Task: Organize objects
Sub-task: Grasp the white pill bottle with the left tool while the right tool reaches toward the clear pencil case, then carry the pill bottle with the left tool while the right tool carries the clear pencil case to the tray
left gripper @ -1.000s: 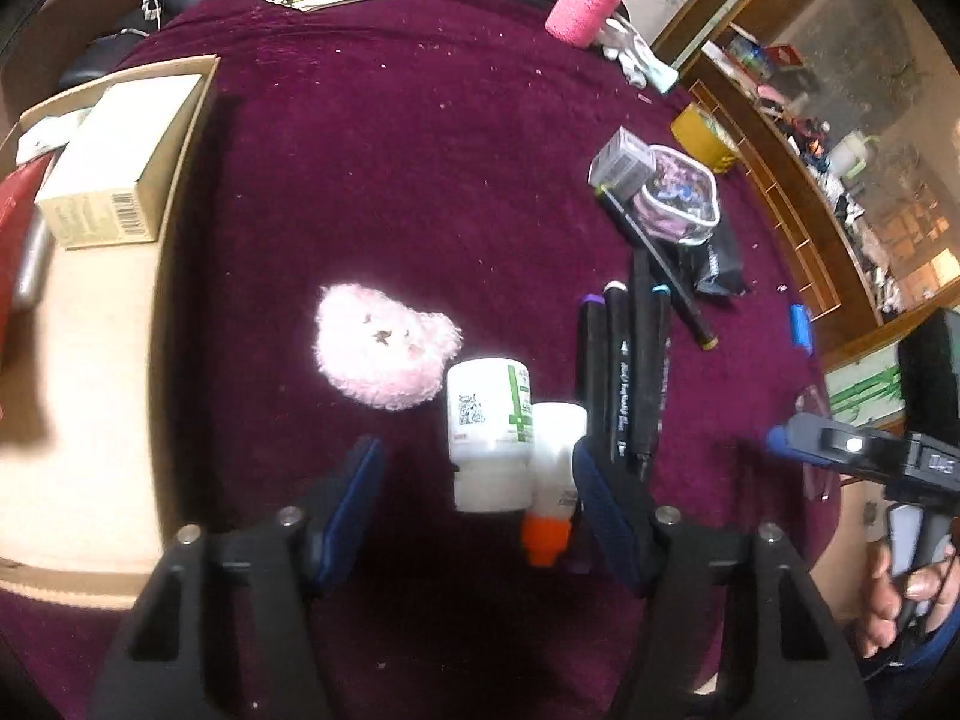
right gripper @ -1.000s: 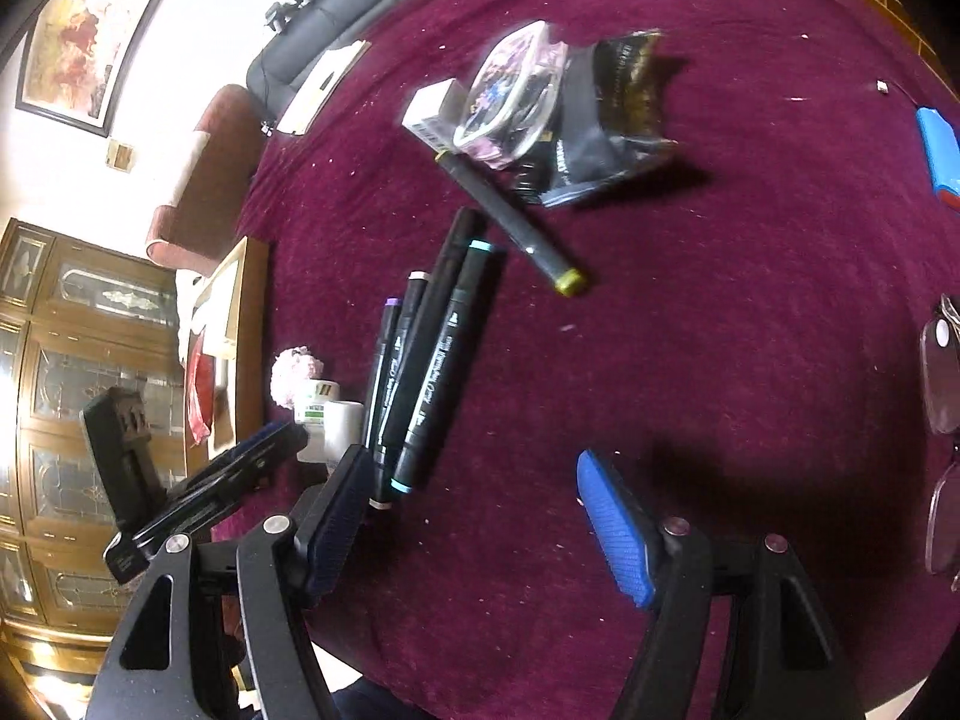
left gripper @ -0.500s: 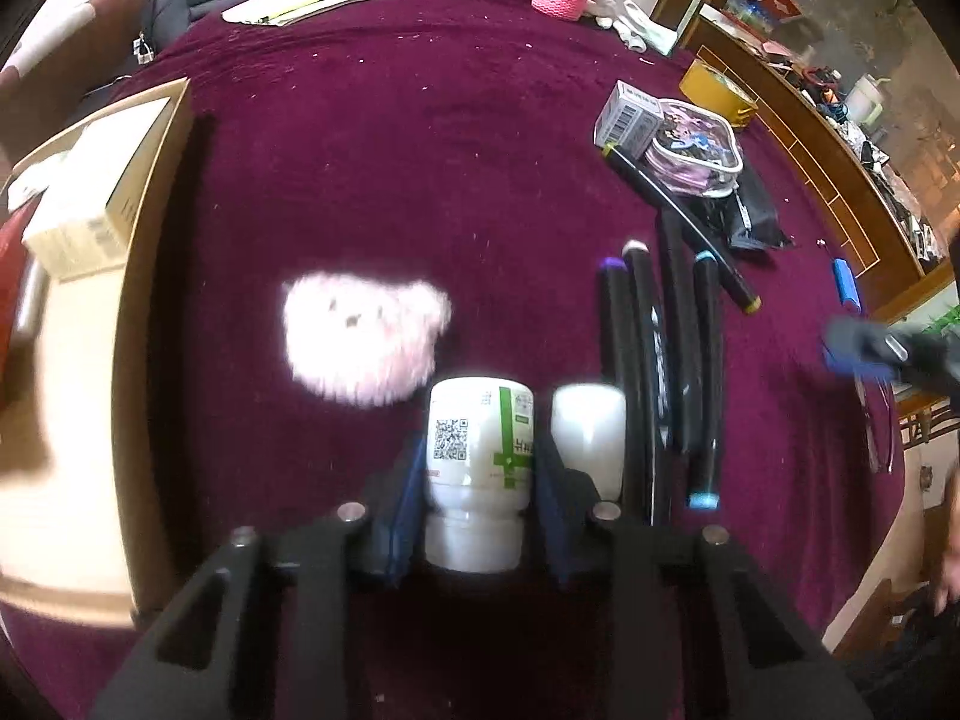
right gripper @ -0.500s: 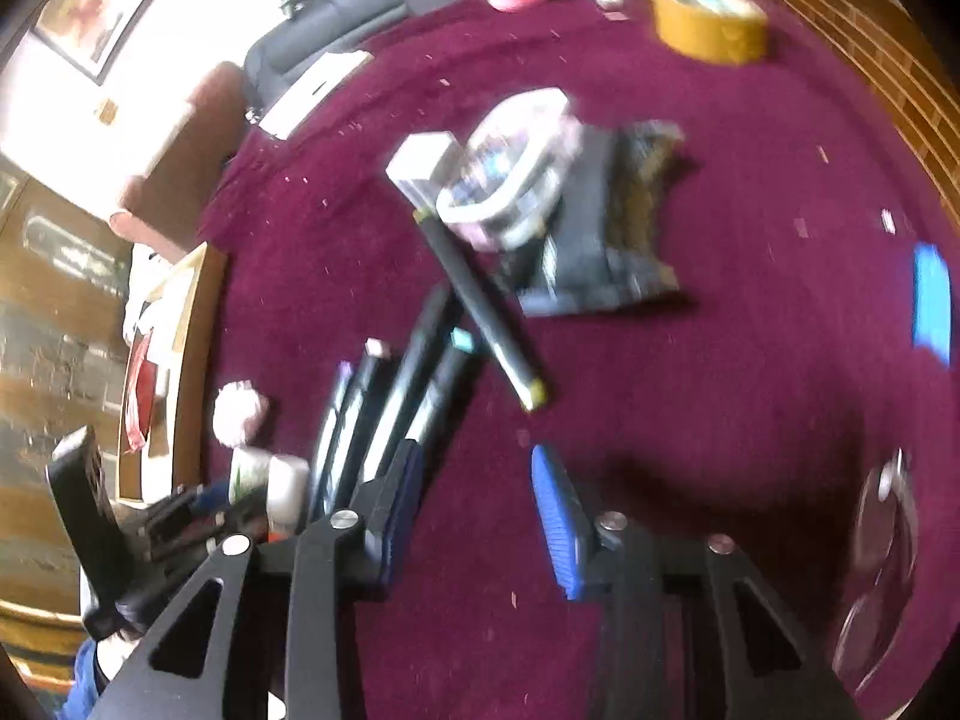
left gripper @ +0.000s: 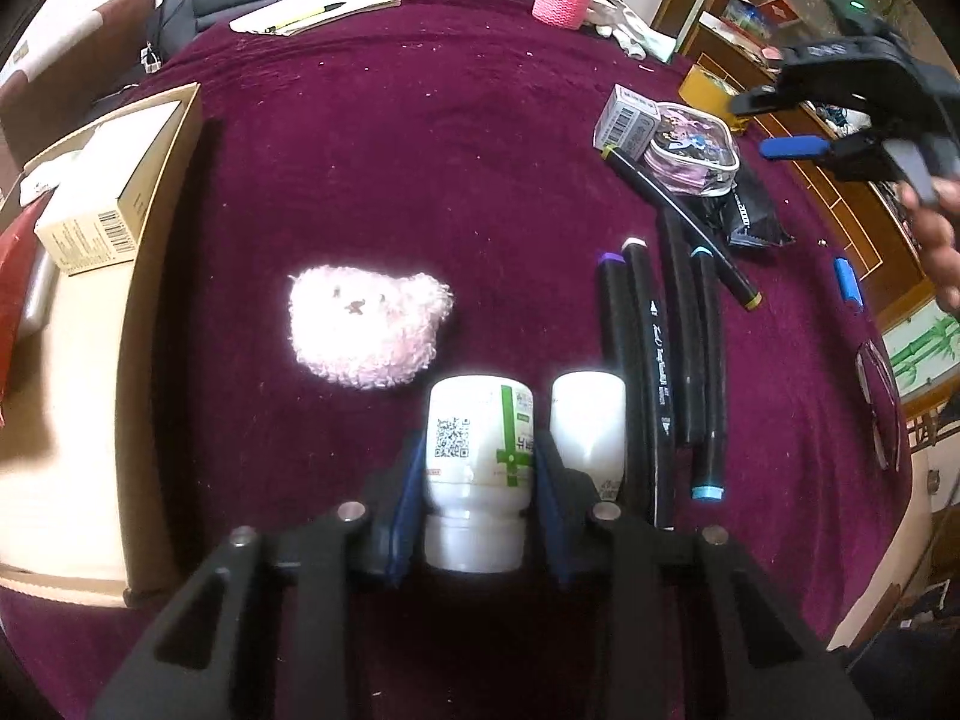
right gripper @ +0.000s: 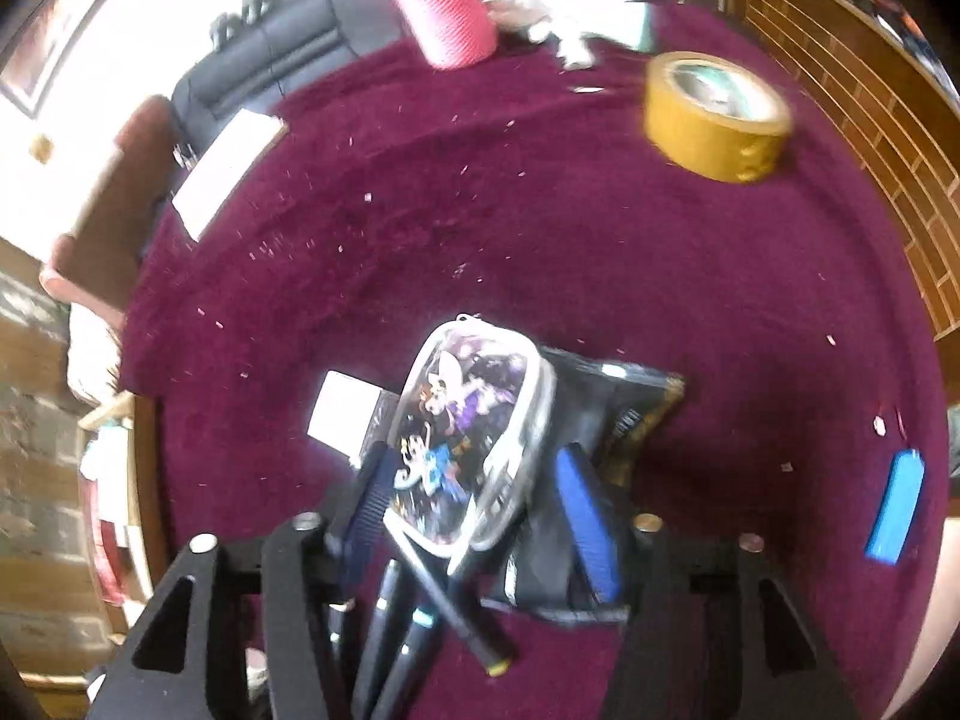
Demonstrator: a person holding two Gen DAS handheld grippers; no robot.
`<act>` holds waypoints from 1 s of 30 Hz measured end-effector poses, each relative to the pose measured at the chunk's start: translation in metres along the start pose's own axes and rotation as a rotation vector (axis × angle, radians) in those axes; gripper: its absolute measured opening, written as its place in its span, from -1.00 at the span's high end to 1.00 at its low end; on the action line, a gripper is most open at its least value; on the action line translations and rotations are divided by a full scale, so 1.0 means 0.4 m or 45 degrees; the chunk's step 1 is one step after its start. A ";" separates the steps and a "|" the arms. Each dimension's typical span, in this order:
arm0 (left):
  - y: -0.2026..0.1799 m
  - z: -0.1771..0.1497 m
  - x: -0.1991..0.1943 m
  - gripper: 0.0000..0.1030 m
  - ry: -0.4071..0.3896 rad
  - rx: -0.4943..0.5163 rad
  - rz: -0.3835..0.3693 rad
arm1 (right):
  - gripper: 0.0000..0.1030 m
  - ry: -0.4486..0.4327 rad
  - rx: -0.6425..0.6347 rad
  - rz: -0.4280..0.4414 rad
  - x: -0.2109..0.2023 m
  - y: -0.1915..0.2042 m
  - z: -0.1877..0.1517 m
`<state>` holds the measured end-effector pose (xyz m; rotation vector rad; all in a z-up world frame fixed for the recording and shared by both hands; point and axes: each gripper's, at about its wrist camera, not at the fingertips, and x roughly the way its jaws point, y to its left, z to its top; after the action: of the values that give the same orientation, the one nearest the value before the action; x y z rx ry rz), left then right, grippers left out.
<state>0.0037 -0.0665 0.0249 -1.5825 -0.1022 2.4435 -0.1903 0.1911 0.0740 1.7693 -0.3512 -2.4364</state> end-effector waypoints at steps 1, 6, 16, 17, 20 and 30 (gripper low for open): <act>-0.001 0.001 0.001 0.35 -0.002 -0.006 0.000 | -0.35 0.025 -0.009 -0.027 0.024 0.016 0.006; -0.005 0.002 0.003 0.35 -0.013 -0.037 0.013 | -0.67 0.126 -0.070 -0.121 0.122 0.073 0.018; -0.009 -0.001 0.001 0.35 -0.029 -0.078 0.027 | 0.38 0.090 -0.086 -0.017 0.148 0.062 0.014; -0.008 -0.001 0.001 0.36 -0.029 -0.083 0.026 | 0.39 0.077 -0.076 0.014 0.138 0.051 0.009; 0.000 -0.003 -0.001 0.36 -0.033 -0.113 0.006 | 0.38 0.038 -0.075 0.086 0.100 0.037 -0.007; 0.029 0.003 -0.008 0.37 -0.048 -0.190 -0.060 | 0.38 -0.042 -0.175 0.313 -0.066 0.049 -0.158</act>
<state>0.0023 -0.0783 0.0262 -1.5736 -0.3319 2.4808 -0.1228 0.1705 0.0846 1.5337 -0.3699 -2.2619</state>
